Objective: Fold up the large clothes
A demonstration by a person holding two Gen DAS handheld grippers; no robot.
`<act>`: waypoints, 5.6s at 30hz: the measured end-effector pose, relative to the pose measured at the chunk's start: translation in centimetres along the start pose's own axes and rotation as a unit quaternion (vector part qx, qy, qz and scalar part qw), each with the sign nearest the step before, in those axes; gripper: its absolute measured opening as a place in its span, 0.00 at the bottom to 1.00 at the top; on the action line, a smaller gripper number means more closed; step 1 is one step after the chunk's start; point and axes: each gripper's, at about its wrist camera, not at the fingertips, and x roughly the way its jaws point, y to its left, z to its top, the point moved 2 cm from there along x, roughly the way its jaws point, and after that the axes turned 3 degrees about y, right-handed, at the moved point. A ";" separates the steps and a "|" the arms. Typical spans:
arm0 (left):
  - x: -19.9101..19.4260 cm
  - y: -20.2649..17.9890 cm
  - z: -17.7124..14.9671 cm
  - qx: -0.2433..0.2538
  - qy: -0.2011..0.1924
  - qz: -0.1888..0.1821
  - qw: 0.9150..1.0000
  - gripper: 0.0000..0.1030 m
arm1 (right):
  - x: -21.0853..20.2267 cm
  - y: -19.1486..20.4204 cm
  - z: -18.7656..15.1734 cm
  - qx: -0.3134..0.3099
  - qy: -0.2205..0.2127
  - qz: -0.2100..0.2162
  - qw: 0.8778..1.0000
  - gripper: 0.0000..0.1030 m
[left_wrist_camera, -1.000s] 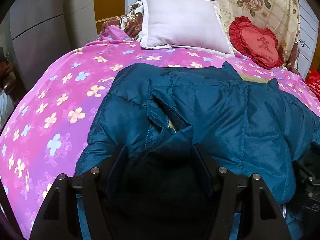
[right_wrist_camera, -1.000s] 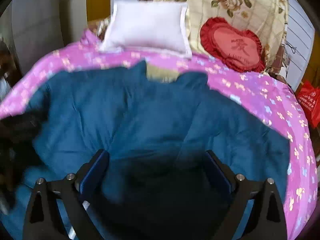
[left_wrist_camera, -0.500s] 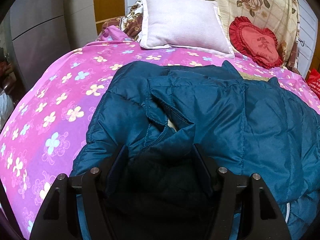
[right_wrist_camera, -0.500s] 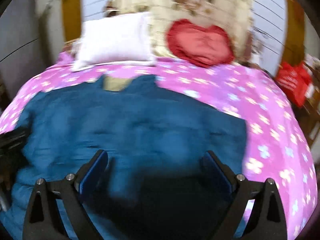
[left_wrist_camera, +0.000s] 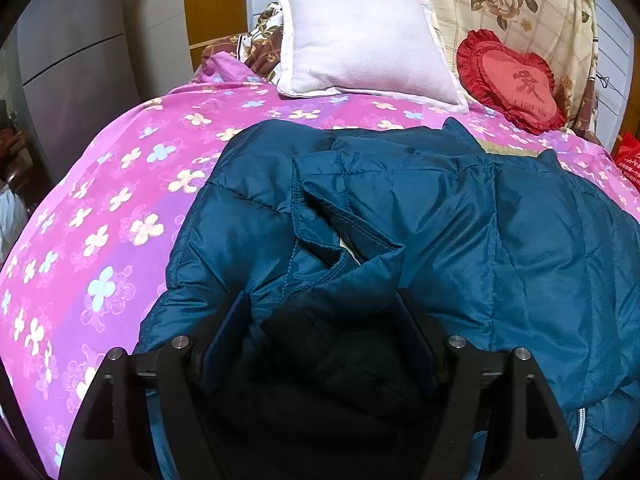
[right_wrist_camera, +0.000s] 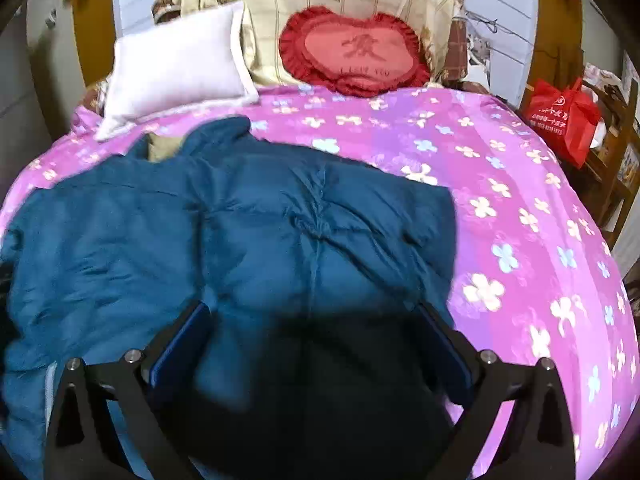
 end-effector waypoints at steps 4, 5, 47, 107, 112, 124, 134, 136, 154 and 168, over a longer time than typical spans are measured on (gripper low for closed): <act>-0.3 0.1 -0.1 0.001 -0.002 0.000 1.000 0.54 | -0.4 -0.4 -1.8 -0.014 0.018 -0.012 1.000 1.00; -0.6 0.3 -0.1 0.001 -0.002 -0.002 1.000 0.54 | 0.3 -0.5 -2.1 -0.014 0.032 -0.013 0.999 1.00; -16.1 5.6 -12.4 0.016 -0.002 -0.025 1.000 0.54 | -13.9 1.7 -13.6 0.020 0.035 0.040 0.998 1.00; -22.8 13.6 -20.0 0.027 0.058 -0.019 0.998 0.54 | -18.7 1.6 -23.4 -0.013 0.088 0.066 0.994 1.00; -23.8 16.1 -20.3 -0.005 0.077 -0.055 0.995 0.54 | -19.5 1.2 -24.3 -0.021 0.095 0.066 0.993 1.00; -21.1 18.0 -23.4 -0.045 0.140 -0.111 0.983 0.54 | -21.2 -3.3 -26.6 0.011 0.117 0.056 0.991 1.00; -19.5 16.9 -24.1 -0.043 0.157 -0.112 0.980 0.54 | -20.3 -4.1 -28.7 0.026 0.146 0.109 0.983 1.00; -19.5 16.6 -24.2 -0.038 0.157 -0.117 0.980 0.54 | -20.0 -3.3 -29.1 0.023 0.150 0.137 0.979 1.00; -19.5 15.3 -24.5 -0.001 0.153 -0.102 0.983 0.54 | -20.3 -0.7 -28.8 -0.021 0.120 0.192 0.974 0.45; -25.0 15.6 -18.6 -0.009 0.039 -0.117 0.992 0.00 | -24.6 -0.7 -23.4 -0.029 0.042 0.220 0.974 0.23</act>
